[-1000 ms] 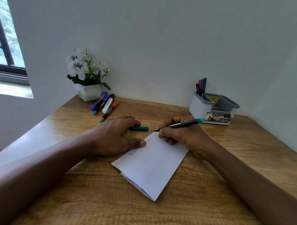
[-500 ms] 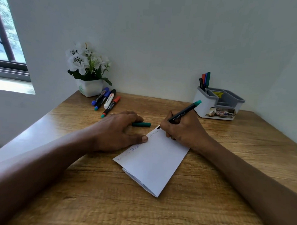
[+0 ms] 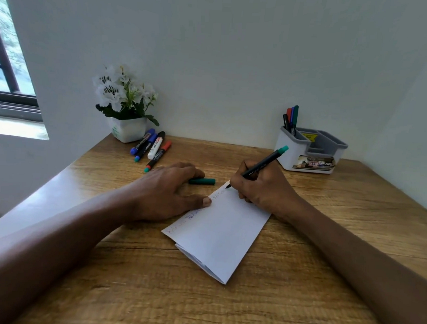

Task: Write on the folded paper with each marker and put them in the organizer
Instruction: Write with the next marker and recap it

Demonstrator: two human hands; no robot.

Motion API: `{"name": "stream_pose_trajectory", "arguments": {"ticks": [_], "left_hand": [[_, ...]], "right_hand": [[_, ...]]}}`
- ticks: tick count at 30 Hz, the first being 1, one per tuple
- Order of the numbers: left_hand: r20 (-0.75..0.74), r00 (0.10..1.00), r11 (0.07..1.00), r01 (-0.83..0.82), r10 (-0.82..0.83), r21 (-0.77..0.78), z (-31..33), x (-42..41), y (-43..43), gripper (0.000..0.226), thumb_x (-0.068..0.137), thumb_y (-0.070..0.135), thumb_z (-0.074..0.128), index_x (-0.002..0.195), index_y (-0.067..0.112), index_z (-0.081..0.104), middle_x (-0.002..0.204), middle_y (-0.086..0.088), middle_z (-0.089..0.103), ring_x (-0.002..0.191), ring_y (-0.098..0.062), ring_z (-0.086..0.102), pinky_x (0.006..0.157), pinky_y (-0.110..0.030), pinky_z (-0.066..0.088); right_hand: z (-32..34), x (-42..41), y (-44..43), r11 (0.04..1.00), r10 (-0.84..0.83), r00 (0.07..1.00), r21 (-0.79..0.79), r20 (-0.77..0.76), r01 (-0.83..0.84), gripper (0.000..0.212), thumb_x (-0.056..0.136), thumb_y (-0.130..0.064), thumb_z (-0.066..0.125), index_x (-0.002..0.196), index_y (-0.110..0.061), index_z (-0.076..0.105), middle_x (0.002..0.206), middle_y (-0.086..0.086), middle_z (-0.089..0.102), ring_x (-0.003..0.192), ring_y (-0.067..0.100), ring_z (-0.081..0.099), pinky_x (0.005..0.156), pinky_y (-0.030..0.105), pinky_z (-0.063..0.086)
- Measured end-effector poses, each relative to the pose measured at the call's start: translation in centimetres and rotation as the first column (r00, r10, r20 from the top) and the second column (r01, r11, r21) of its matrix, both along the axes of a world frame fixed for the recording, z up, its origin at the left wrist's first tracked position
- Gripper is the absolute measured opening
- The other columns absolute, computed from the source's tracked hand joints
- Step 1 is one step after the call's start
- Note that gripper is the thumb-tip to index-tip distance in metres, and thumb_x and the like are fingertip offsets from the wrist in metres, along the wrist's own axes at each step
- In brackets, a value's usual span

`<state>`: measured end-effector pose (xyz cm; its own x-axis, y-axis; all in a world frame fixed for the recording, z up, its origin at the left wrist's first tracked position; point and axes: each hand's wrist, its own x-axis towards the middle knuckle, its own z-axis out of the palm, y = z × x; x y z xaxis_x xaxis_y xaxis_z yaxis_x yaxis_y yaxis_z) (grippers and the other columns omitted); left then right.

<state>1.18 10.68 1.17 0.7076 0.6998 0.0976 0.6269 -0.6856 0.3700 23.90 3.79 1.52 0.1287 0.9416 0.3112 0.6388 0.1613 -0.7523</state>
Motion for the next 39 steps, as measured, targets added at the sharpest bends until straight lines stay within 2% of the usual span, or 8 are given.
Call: {"name": "stream_pose_trajectory", "arguments": {"ticks": [5, 9, 14, 18, 23, 29, 35, 39], "left_hand": [[-0.008, 1.000, 1.000, 0.002, -0.002, -0.005, 0.17, 0.05, -0.19, 0.074, 0.086, 0.070, 0.056, 0.151, 0.036, 0.039, 0.157, 0.011, 0.039, 0.138, -0.009, 0.039, 0.112, -0.033, 0.036], [-0.017, 1.000, 1.000, 0.001, -0.001, -0.002, 0.18, 0.02, -0.18, 0.074, 0.087, 0.070, 0.055, 0.151, 0.036, 0.039, 0.157, 0.011, 0.038, 0.139, -0.009, 0.039, 0.114, -0.038, 0.037], [-0.024, 1.000, 1.000, 0.000, 0.000, -0.013, 0.20, 0.07, -0.15, 0.074, 0.087, 0.070, 0.054, 0.151, 0.036, 0.038, 0.157, 0.011, 0.037, 0.139, -0.010, 0.039, 0.114, -0.041, 0.038], [-0.020, 1.000, 1.000, 0.003, -0.003, -0.017, 0.19, -0.01, -0.14, 0.074, 0.087, 0.071, 0.054, 0.151, 0.037, 0.037, 0.158, 0.012, 0.037, 0.139, -0.010, 0.038, 0.114, -0.041, 0.037], [-0.020, 1.000, 1.000, 0.001, -0.002, -0.014, 0.23, 0.05, -0.25, 0.075, 0.087, 0.071, 0.053, 0.152, 0.037, 0.037, 0.158, 0.012, 0.036, 0.140, -0.010, 0.038, 0.114, -0.038, 0.036], [-0.027, 1.000, 1.000, -0.003, 0.003, -0.009, 0.50, 0.08, -0.64, 0.073, 0.089, 0.068, 0.054, 0.152, 0.034, 0.037, 0.158, 0.010, 0.036, 0.141, -0.010, 0.037, 0.115, -0.037, 0.035], [-0.037, 0.999, 1.000, -0.008, 0.007, -0.010, 0.77, 0.19, -0.88, 0.072, 0.091, 0.064, 0.055, 0.153, 0.032, 0.036, 0.159, 0.009, 0.036, 0.141, -0.012, 0.036, 0.116, -0.038, 0.034], [-0.032, 0.999, 1.000, -0.007, 0.006, -0.017, 0.68, 0.15, -0.80, 0.072, 0.091, 0.064, 0.055, 0.152, 0.033, 0.037, 0.159, 0.010, 0.036, 0.141, -0.011, 0.036, 0.116, -0.039, 0.034]], "right_hand": [[-0.04, -0.05, 0.09, 0.999, -0.047, 0.999, 0.015, -0.011, 0.047, 0.021, 0.084, -0.021, 0.074, 0.068, -0.010, 0.066, 0.051, -0.003, 0.066, 0.045, 0.003, 0.058, 0.050, 0.023, 0.049], [-0.14, -0.06, 0.13, 0.999, -0.038, 0.999, 0.003, 0.000, 0.038, 0.019, 0.084, -0.020, 0.075, 0.073, -0.006, 0.069, 0.056, 0.000, 0.068, 0.049, 0.005, 0.061, 0.053, 0.029, 0.053], [-0.15, 0.03, 0.21, 0.998, -0.064, 0.998, -0.003, -0.012, 0.064, 0.018, 0.085, -0.021, 0.075, 0.074, -0.008, 0.068, 0.054, -0.002, 0.069, 0.047, 0.005, 0.062, 0.050, 0.020, 0.050], [-0.24, -0.15, 0.22, 0.998, -0.067, 0.998, 0.006, 0.001, 0.067, 0.018, 0.084, -0.021, 0.074, 0.073, -0.008, 0.069, 0.055, -0.002, 0.069, 0.048, 0.004, 0.062, 0.051, 0.021, 0.051], [-0.36, -0.15, 0.17, 0.994, -0.105, 0.992, 0.019, -0.069, 0.107, 0.018, 0.084, -0.021, 0.074, 0.071, -0.011, 0.067, 0.054, 0.000, 0.068, 0.047, 0.004, 0.061, 0.053, 0.024, 0.053], [-0.24, -0.32, 0.08, 0.996, -0.092, 0.996, 0.022, -0.019, 0.092, 0.019, 0.083, -0.020, 0.075, 0.073, -0.005, 0.067, 0.056, 0.000, 0.068, 0.050, 0.004, 0.061, 0.056, 0.028, 0.052], [-0.08, -0.20, 0.19, 0.993, -0.120, 0.993, 0.000, -0.001, 0.120, 0.019, 0.085, -0.023, 0.073, 0.072, -0.012, 0.066, 0.055, -0.002, 0.069, 0.049, 0.003, 0.062, 0.056, 0.027, 0.054], [-0.20, -0.35, 0.13, 0.991, -0.131, 0.991, 0.013, 0.003, 0.131, 0.019, 0.084, -0.023, 0.074, 0.073, -0.010, 0.067, 0.055, -0.003, 0.069, 0.049, 0.003, 0.062, 0.057, 0.030, 0.056]]}}
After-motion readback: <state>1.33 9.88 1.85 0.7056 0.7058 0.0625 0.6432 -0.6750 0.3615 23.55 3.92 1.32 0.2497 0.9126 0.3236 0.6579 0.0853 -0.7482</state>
